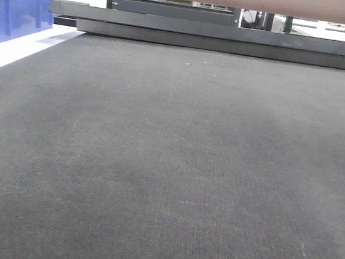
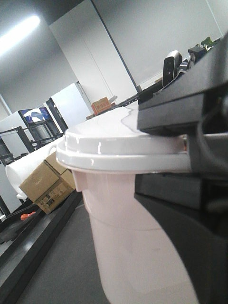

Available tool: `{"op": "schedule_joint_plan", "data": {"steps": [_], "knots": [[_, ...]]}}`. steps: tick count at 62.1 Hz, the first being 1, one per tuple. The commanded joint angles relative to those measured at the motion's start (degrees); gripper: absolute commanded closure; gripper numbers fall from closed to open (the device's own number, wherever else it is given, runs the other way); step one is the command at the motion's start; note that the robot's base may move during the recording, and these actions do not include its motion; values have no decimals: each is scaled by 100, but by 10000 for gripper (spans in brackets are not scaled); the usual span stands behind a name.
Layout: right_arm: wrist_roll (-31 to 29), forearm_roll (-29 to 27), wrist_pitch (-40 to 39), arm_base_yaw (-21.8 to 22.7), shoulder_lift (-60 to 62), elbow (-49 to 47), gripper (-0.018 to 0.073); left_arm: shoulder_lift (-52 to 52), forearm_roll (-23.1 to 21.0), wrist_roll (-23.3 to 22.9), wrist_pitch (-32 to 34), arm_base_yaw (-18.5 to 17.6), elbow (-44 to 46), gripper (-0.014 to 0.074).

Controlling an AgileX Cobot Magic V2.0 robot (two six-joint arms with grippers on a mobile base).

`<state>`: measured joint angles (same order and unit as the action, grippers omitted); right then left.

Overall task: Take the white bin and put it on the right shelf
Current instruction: 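Hold the bin raised while the base drives to the steel shelving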

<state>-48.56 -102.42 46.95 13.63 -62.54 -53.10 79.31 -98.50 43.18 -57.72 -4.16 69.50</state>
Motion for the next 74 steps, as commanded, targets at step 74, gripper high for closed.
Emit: {"op": "schedule_joint_plan", "data": {"steps": [74], "knots": [[91, -594, 371, -340, 226, -264, 497, -213, 26, 135, -1474, -414, 205, 722]]}}
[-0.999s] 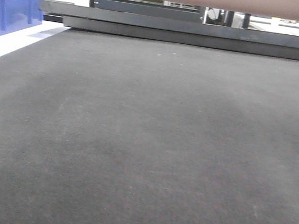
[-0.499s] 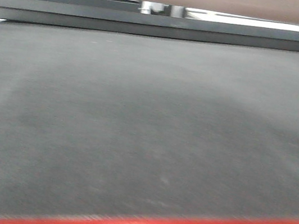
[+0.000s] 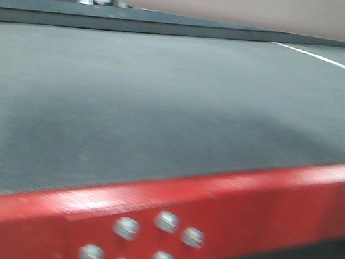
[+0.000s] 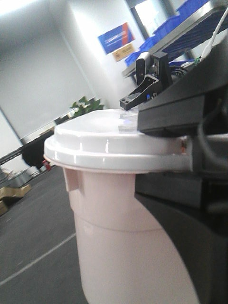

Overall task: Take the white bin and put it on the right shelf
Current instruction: 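Hold the bin raised while the base drives to the steel shelving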

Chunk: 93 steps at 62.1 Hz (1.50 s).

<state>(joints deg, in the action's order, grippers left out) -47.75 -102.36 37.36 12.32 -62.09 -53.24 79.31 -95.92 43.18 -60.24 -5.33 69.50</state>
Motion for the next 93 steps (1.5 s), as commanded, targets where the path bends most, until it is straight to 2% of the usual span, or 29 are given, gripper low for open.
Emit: {"op": "schedule_joint_plan", "data": {"steps": [1, 93], "knots": [[10, -600, 1331, -210, 180, -250, 497, -213, -231, 135, -1221, -297, 205, 722], [10, -600, 1324, -210, 180, -250, 497, -213, -231, 135, -1221, -297, 205, 722]]}}
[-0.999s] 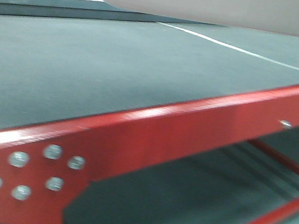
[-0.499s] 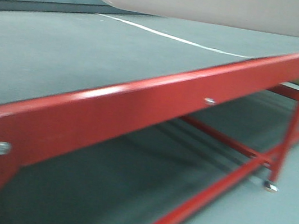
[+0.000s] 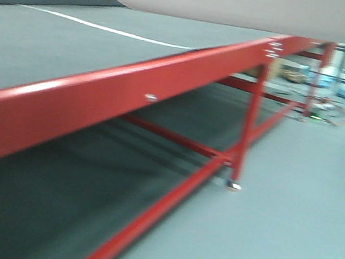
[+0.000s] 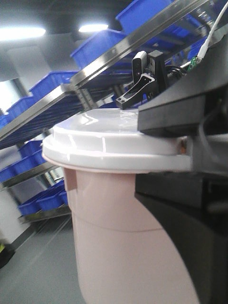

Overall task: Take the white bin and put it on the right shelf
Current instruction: 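Hold the bin raised while the base drives to the steel shelving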

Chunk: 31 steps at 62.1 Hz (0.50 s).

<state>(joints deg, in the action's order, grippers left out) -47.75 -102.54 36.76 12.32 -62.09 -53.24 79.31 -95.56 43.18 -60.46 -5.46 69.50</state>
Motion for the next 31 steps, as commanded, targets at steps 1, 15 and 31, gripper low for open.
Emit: {"op": "schedule_joint_plan", "data": {"steps": [1, 15, 31], "knots": [[10, -582, 1384, -210, 180, -250, 497, -213, -267, 135, -1199, -283, 205, 722], [10, -582, 1384, -210, 180, -250, 497, -213, -267, 135, -1199, -283, 205, 722], [10, -582, 1384, -210, 180, -250, 497, -213, -267, 135, -1199, -283, 205, 722]]}}
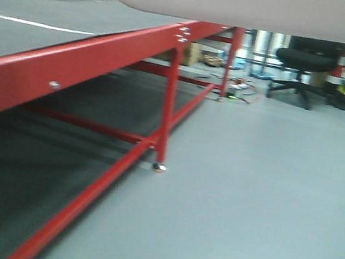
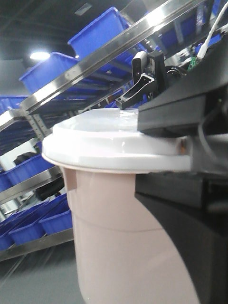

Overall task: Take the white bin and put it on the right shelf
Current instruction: 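Hold the bin raised while the base drives to the steel shelving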

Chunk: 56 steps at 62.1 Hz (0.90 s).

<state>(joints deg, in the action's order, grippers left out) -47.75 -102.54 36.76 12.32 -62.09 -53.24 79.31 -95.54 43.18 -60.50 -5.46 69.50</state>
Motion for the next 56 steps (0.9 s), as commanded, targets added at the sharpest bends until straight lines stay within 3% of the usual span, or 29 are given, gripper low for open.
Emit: {"op": "schedule_joint_plan", "data": {"steps": [1, 56], "knots": [[10, -582, 1384, -210, 180, -250, 497, -213, -270, 135, -1195, -283, 205, 722], [10, -582, 1384, -210, 180, -250, 497, -213, -270, 135, -1195, -283, 205, 722]]}}
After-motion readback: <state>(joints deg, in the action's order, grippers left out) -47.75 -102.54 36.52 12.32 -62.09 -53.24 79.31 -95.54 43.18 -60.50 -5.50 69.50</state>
